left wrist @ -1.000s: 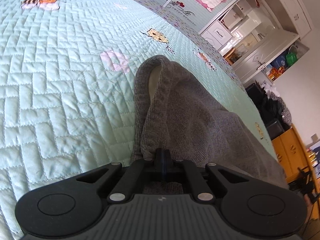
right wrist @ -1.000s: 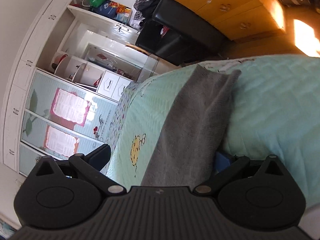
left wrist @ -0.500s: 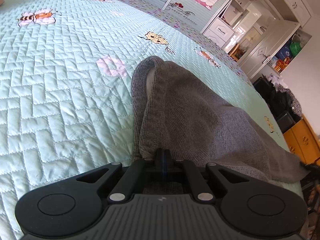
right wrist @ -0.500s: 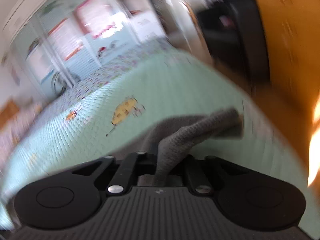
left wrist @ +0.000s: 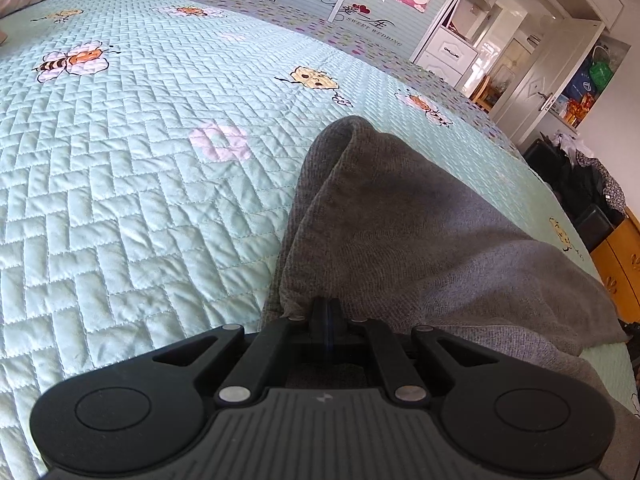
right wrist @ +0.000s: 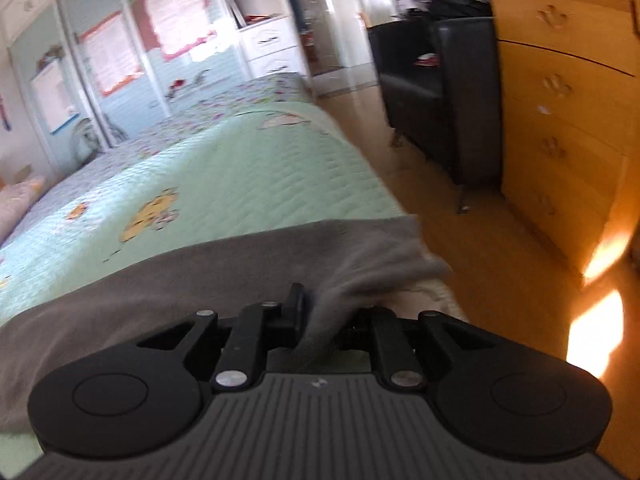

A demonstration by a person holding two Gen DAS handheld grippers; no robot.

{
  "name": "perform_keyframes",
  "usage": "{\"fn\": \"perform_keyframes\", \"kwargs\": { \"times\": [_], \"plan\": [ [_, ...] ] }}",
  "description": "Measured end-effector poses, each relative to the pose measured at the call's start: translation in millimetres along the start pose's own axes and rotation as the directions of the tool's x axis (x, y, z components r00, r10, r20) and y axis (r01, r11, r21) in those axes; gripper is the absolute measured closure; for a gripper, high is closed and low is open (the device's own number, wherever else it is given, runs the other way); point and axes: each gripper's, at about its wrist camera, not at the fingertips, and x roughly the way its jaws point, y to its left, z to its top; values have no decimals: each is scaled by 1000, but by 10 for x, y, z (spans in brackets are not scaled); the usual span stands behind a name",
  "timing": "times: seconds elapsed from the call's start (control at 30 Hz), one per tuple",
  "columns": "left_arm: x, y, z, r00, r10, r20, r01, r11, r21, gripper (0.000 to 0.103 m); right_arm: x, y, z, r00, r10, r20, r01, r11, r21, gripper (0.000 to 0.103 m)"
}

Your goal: Fold clothes

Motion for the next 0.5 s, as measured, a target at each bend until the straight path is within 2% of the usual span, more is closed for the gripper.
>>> {"fn": "perform_keyframes", "kwargs": {
  "times": [0.13, 0.2, 0.23, 0.3, 0.33, 0.37, 0.43, 0.5],
  "plan": [
    [15, 32, 16, 1000, -16, -10, 16, 1000, -27, 100, -30, 132, 173, 999, -42, 30, 43, 998, -44, 89],
    [9, 56, 25, 1000, -22, -14, 22, 998, -59, 100, 46, 93, 231, 992, -129, 8, 130, 990, -51, 88],
    [2, 60, 27, 1000, -23, -15, 22, 997, -70, 100, 94, 88, 235, 981, -192, -6, 192, 980, -50, 81],
    [-39, 11, 37, 1000, -14, -11, 13, 998, -54, 100, 102, 127, 197, 934, -358, 1, 357, 932, -55, 69],
    [-67, -23, 42, 1000, -10, -6, 10, 999, -40, 98, 28, 137, 164, 915, -402, 27, 403, 915, -32, 69],
    [-99, -59, 46, 1000, -7, 1, 7, 1000, -26, 89, -91, 147, 125, 904, -423, 62, 423, 906, 16, 69],
    [-203, -145, 42, 1000, -6, 26, 5, 1000, 11, 77, -395, 205, 15, 903, -404, 146, 385, 912, 141, 66],
    [-318, -202, 69, 998, -14, 55, 12, 999, 34, 70, -719, 364, -138, 921, -315, 229, 257, 934, 248, 59]
  ]
}}
